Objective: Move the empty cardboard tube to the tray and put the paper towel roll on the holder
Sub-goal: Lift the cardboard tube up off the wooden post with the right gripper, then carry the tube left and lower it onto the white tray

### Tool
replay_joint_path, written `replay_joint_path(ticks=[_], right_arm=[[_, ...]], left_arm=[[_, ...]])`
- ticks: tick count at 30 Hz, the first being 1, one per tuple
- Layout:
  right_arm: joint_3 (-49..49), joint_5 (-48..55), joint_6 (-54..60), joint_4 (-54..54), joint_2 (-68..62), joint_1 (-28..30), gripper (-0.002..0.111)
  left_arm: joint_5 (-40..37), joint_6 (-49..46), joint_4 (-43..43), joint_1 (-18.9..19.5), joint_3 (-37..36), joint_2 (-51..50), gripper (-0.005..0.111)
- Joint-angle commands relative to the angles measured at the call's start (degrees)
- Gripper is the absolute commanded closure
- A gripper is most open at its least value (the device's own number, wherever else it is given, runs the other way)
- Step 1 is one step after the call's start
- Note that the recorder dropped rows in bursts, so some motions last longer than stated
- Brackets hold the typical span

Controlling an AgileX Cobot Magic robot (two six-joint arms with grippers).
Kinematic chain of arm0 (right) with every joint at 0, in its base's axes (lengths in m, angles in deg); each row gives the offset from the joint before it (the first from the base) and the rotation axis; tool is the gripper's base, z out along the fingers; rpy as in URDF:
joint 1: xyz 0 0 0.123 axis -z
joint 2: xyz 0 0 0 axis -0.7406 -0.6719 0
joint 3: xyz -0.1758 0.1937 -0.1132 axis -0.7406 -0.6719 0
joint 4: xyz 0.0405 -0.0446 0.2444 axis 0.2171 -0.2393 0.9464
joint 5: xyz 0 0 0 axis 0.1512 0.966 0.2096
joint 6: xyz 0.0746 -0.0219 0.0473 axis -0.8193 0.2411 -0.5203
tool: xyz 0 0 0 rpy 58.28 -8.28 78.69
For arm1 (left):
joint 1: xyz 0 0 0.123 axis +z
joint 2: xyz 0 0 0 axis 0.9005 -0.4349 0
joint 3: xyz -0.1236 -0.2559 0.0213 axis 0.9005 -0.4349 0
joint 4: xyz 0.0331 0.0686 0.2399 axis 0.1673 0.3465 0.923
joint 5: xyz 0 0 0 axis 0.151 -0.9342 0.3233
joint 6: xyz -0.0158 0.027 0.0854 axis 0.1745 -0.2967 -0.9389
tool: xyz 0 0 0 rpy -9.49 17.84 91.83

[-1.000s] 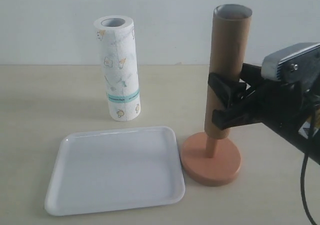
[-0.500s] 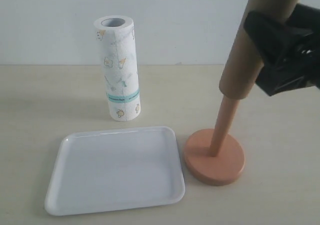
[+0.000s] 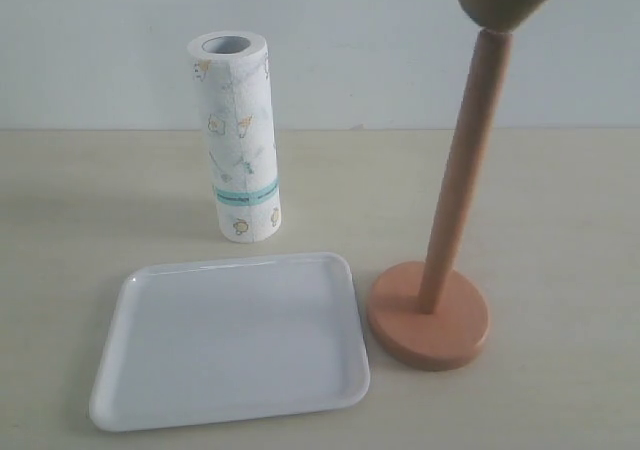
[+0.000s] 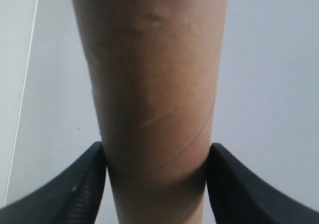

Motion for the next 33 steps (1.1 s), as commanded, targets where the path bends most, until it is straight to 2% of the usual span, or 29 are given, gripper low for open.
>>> replay_joint_path(ticks=[1,3,7,8,10,12,14,18,24,33], right_arm=[[6.95,6.79,-1.16,-2.68,0.72,-0.07,0.108],[11.60,13.41,-5.42,-8.48,0.72,-0.07,0.108],[20.13,21.96,-27.97,-32.97,0.48,-3.05,0.108],[22.45,23.05,-36.20,-41.67,-0.02,-6.08,0.108],[25.31,23.74,-43.81,-50.56,-1.96,-11.08,0.108],[27.23,23.74,-46.70,-52.64,-4.43,-15.78,0.108],[28.60,26.93,-46.31,-54.26,-6.53,-19.30,0.108],[29.47,46.45,-38.62,-56.31,-10.71,-26.78,0.108],[29.65,65.30,-32.46,-56.04,-13.01,-33.74,0.108],[40.87,89.96,-13.11,-46.42,-25.74,-44.45,0.108]], left_arm=[[0.24,-0.07,0.06,-0.52,-0.21,0.17,0.103],[0.24,-0.07,0.06,-0.52,-0.21,0.17,0.103],[0.24,-0.07,0.06,-0.52,-0.21,0.17,0.103],[0.24,-0.07,0.06,-0.52,-0.21,0.17,0.103],[0.24,-0.07,0.06,-0.52,-0.21,0.17,0.103],[0.24,-0.07,0.06,-0.52,-0.21,0.17,0.103],[0.24,-0.07,0.06,-0.52,-0.21,0.17,0.103],[0.24,-0.07,0.06,-0.52,-0.21,0.17,0.103],[0.24,-0.07,0.06,-0.52,-0.21,0.17,0.103],[0.24,-0.07,0.06,-0.52,-0.21,0.17,0.103]])
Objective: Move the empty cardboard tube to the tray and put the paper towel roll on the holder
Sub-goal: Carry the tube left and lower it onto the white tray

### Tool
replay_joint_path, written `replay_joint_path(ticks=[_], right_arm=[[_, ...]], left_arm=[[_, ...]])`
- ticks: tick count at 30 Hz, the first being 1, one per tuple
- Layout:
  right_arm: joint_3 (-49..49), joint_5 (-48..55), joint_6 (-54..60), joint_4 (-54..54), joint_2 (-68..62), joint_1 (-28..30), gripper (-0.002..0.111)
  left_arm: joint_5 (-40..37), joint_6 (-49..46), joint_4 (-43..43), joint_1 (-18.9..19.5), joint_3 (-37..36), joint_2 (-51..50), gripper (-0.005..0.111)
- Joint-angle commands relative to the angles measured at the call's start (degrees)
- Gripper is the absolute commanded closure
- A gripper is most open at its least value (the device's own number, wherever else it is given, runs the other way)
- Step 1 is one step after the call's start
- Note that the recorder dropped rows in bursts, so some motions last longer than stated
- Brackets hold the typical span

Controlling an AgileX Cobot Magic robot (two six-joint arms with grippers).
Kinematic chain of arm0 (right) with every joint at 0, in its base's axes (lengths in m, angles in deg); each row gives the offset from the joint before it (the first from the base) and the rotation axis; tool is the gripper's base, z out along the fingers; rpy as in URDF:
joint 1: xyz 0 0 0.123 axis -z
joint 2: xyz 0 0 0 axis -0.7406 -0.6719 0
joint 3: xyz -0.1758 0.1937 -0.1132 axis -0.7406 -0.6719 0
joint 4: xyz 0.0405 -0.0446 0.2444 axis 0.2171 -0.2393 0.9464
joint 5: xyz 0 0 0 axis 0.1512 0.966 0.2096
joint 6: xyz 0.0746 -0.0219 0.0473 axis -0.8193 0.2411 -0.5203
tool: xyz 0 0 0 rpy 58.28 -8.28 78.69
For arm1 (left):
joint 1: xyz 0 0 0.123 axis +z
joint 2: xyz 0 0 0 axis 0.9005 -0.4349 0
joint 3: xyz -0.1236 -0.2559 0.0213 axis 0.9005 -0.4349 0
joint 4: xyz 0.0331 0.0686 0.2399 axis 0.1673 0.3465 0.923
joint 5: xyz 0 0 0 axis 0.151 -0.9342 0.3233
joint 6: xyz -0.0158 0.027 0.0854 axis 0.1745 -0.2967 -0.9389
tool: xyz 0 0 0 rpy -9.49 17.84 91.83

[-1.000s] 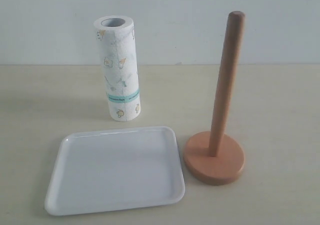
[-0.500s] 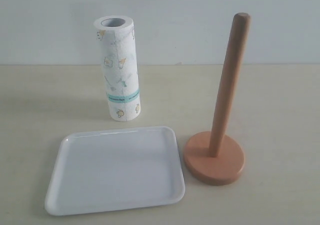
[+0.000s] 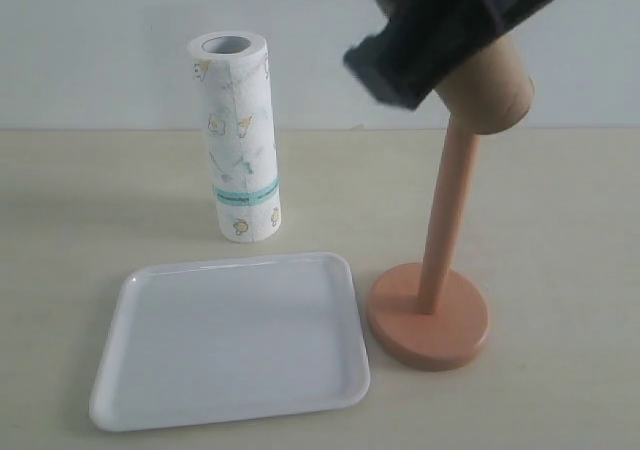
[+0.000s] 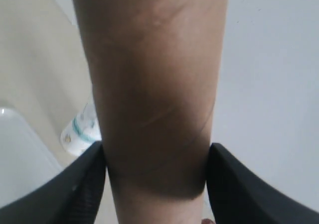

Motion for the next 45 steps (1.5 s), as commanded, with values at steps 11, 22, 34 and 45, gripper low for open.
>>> replay_joint_path(ticks=[11,22,34,45], right_arm=[[17.50,16.18,22.15,4.93,-25.97,-4.05,0.108],[21.78,7.27,25.46,5.25,-38.61,-3.40,0.108],[21.78,-0.05,24.63,10.84,-50.32,1.64,0.108],[21.78,-3.23,24.27,12.60,-56.80,2.57,0.108]], left_arm=[[0.24,-0.07,0.06,-0.52,-0.21,0.17,0.103],[0.24,-0.07,0.06,-0.52,-0.21,0.17,0.103],[0.24,-0.07,0.06,-0.52,-0.21,0.17,0.103],[0.24,-0.07,0.06,-0.52,-0.21,0.17,0.103]])
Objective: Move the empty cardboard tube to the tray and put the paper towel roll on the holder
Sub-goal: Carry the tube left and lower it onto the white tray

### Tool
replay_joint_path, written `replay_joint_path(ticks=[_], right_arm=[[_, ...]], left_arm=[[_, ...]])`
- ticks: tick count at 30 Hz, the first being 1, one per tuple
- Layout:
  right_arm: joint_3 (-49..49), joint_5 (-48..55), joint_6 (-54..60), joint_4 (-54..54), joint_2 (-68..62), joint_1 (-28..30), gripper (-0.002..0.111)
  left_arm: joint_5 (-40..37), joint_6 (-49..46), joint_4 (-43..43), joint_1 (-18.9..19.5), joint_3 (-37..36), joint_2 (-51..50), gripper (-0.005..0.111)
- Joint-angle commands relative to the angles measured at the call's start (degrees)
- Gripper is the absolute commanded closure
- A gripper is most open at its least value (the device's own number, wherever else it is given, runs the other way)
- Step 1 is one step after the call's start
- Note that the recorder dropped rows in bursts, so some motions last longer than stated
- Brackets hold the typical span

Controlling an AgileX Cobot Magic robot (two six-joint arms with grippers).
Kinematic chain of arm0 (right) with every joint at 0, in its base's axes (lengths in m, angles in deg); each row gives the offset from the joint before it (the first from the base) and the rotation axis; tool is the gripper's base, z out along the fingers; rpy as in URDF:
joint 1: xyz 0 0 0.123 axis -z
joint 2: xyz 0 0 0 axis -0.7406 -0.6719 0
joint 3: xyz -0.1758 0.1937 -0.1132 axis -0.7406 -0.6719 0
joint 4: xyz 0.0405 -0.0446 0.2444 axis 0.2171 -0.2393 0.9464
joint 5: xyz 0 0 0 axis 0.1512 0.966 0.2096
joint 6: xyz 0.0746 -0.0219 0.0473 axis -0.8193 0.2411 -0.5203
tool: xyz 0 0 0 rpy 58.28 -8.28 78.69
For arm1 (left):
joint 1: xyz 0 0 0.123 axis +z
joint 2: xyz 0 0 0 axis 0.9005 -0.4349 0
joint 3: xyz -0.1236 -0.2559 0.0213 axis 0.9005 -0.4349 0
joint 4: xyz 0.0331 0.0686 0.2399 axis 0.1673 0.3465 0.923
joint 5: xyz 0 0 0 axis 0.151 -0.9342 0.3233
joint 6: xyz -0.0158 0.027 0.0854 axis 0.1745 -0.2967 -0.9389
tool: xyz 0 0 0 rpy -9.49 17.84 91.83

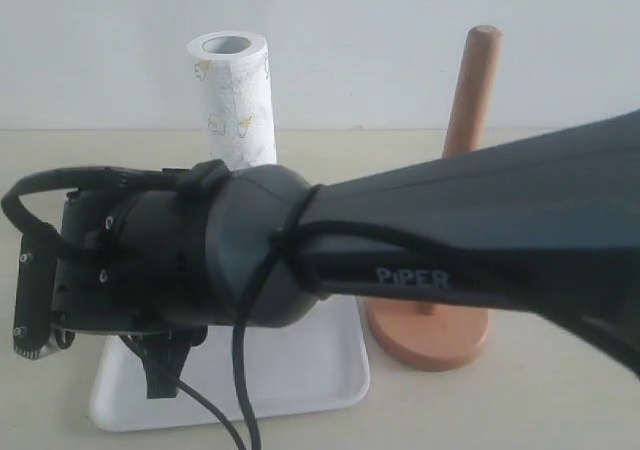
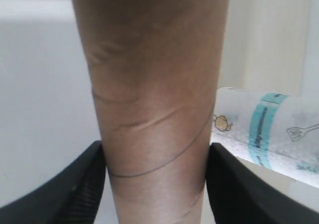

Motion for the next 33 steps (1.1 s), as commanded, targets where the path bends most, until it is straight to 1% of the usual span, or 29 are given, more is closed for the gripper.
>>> replay_joint_path(ticks=[1,7,19,21,22,26,27,29,33], right_arm=[[0.25,-0.16,-0.32,0.11,-2.21,0.56,0.108],[0.25,1.27,-1.31,1.63,-4.64,2.20,0.108],[0.25,1.28,-0.96,2.49,-7.16,2.20,0.107],[0.25,1.28,-0.96,2.72,-7.16,2.20,0.100],[0.25,1.38,-0.96,2.72,-7.16,2.20,0.094],[0.25,1.63,-0.96,2.72,-7.16,2.20,0.061],[0.25,1.63,-0.96,2.72,-7.16,2.20,0.055],[0.25,1.78,-0.96,2.72,-7.16,2.20,0.051],[0.25,2.14,-0.96,2.61,-6.14,2.20,0.051]], left_arm=[[0.24,-0.07,0.06,-0.52,-0.21,0.17,0.103],[0.24,-0.07,0.06,-0.52,-0.21,0.17,0.103],[0.24,-0.07,0.06,-0.52,-0.21,0.17,0.103],[0.24,-0.07,0.06,-0.52,-0.21,0.17,0.103],[0.24,-0.07,0.06,-0.52,-0.21,0.17,0.103],[0.24,-0.07,0.06,-0.52,-0.21,0.17,0.103],[0.24,-0.07,0.06,-0.52,-0.21,0.17,0.103],[0.24,-0.07,0.06,-0.52,-0.21,0.17,0.103],[0.24,-0.07,0.06,-0.52,-0.21,0.17,0.103]])
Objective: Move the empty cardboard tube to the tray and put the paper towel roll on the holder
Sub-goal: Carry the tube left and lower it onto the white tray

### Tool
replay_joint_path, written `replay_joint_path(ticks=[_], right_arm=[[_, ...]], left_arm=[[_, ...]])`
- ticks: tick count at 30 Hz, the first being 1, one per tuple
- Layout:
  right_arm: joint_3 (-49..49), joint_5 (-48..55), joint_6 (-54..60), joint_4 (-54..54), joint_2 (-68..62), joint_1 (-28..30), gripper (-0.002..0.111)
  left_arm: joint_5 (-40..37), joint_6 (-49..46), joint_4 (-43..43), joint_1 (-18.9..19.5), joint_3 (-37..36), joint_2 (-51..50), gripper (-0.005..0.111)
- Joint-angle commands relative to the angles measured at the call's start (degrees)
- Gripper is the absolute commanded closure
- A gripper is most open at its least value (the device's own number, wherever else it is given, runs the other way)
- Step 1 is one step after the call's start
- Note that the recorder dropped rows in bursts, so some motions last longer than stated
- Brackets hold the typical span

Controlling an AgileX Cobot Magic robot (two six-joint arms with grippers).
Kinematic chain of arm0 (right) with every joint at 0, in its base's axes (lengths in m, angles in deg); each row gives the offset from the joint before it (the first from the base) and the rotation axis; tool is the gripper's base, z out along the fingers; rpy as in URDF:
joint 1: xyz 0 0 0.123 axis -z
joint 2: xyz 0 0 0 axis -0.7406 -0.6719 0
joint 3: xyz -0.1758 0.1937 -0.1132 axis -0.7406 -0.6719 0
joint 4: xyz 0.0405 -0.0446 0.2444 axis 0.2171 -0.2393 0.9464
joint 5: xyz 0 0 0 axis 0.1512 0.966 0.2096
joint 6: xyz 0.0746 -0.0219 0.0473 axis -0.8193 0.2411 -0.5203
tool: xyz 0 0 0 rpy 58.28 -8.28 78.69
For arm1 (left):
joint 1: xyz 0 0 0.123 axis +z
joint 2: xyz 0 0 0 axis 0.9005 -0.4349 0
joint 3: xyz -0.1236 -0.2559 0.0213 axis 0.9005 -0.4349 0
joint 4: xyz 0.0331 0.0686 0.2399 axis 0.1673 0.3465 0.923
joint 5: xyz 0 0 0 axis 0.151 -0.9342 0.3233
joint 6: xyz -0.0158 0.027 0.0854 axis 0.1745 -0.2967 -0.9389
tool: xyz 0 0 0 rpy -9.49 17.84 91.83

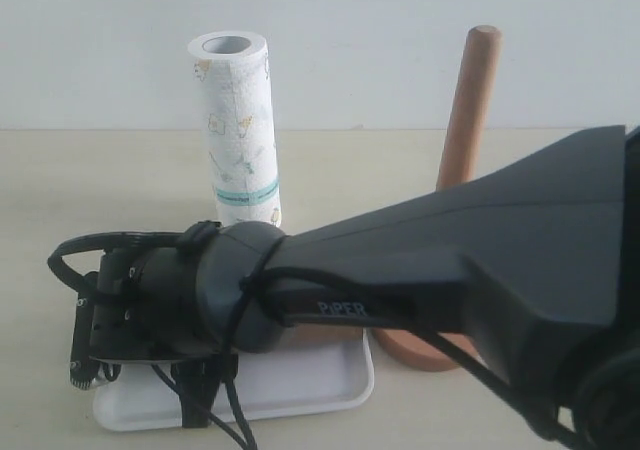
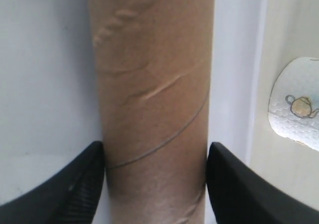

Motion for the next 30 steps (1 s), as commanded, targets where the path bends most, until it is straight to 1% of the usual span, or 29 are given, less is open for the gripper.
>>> replay_joint_path(ticks=[1,7,9,11,13,21,25,28,30], right_arm=[[0.25,1.11,0.35,0.46,1.66,0.22,0.051],[0.25,0.60,0.97,2.73,4.42,0.22,0.051],[0.25,-0.10,1.43,4.18,5.08,0.22,0.047],[0.25,-0.49,1.80,5.05,5.54,0.22,0.040],[0.25,-0.24,1.80,5.30,5.93,0.22,0.039],[0.25,2.47,1.42,6.34,10.68,0.09,0.045],[0.25,4.20,0.00,7.17,16.23,-1.92,0.050],[0.25,4.74,-3.43,7.17,21.33,-4.65,0.060],[0.25,5.15,-5.91,7.17,25.21,-7.14,0.072]], left_arm=[[0.24,-0.07,0.06,-0.52,-0.21,0.17,0.103],[0.24,-0.07,0.06,-0.52,-0.21,0.17,0.103],[0.24,-0.07,0.06,-0.52,-0.21,0.17,0.103],[0.24,-0.07,0.06,-0.52,-0.21,0.17,0.103],[0.24,-0.07,0.06,-0.52,-0.21,0.17,0.103],[0.24,-0.07,0.06,-0.52,-0.21,0.17,0.103],[0.24,-0.07,0.06,-0.52,-0.21,0.17,0.103],[0.24,-0.07,0.06,-0.52,-0.21,0.17,0.103],[0.24,-0.07,0.06,-0.52,-0.21,0.17,0.103]])
